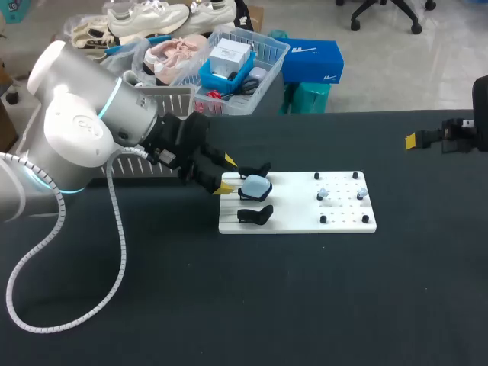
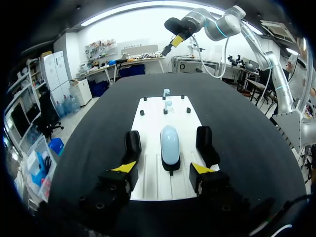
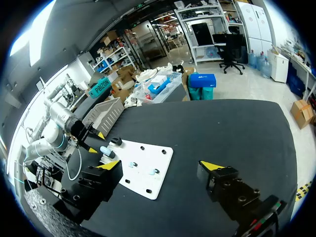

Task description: Pick up each earbud case from the left stands, insert the matching earbuds, close the lid, and place the case in the box.

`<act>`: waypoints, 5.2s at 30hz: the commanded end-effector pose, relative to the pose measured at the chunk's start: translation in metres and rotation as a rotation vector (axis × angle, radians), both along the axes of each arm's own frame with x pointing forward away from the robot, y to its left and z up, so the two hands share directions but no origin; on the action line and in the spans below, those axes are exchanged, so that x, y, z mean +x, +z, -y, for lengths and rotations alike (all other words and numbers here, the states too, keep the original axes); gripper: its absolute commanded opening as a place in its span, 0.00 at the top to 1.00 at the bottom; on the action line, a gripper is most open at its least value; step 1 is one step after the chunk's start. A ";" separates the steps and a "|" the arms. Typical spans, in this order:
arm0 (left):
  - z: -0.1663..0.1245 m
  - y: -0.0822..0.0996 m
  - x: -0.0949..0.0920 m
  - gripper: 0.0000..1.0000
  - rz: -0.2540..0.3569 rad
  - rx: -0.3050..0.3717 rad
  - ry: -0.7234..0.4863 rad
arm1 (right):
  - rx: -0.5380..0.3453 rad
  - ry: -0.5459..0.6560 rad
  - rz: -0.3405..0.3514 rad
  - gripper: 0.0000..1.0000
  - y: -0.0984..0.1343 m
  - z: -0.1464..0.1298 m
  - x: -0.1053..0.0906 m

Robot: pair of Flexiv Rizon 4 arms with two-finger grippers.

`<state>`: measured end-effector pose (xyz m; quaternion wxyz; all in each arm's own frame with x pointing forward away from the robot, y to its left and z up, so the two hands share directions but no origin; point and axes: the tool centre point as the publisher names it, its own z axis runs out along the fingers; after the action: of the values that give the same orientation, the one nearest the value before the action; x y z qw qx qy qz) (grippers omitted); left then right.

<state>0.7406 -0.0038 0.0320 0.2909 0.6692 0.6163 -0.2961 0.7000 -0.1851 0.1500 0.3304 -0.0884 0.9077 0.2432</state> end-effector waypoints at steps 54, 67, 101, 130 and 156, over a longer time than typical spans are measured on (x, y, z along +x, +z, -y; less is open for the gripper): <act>0.029 -0.009 -0.008 0.56 0.012 -0.090 0.018 | 0.000 0.000 0.000 0.00 0.000 0.000 0.000; 0.034 -0.009 -0.010 0.58 0.007 -0.106 0.014 | 0.000 0.000 0.000 0.00 0.000 0.000 0.000; 0.042 -0.010 -0.014 0.90 0.001 -0.122 -0.012 | 0.000 0.000 0.000 0.00 0.000 0.000 0.000; 0.029 0.060 -0.022 1.00 0.184 -0.241 -0.052 | 0.000 0.000 0.000 0.00 0.000 0.000 0.000; 0.062 0.098 -0.033 1.00 0.177 -0.384 -0.101 | 0.000 0.000 0.000 0.00 0.000 0.000 0.000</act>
<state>0.7032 -0.0657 0.1334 0.4509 0.6539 0.4898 -0.3594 0.7000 -0.1851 0.1500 0.3304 -0.0885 0.9077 0.2432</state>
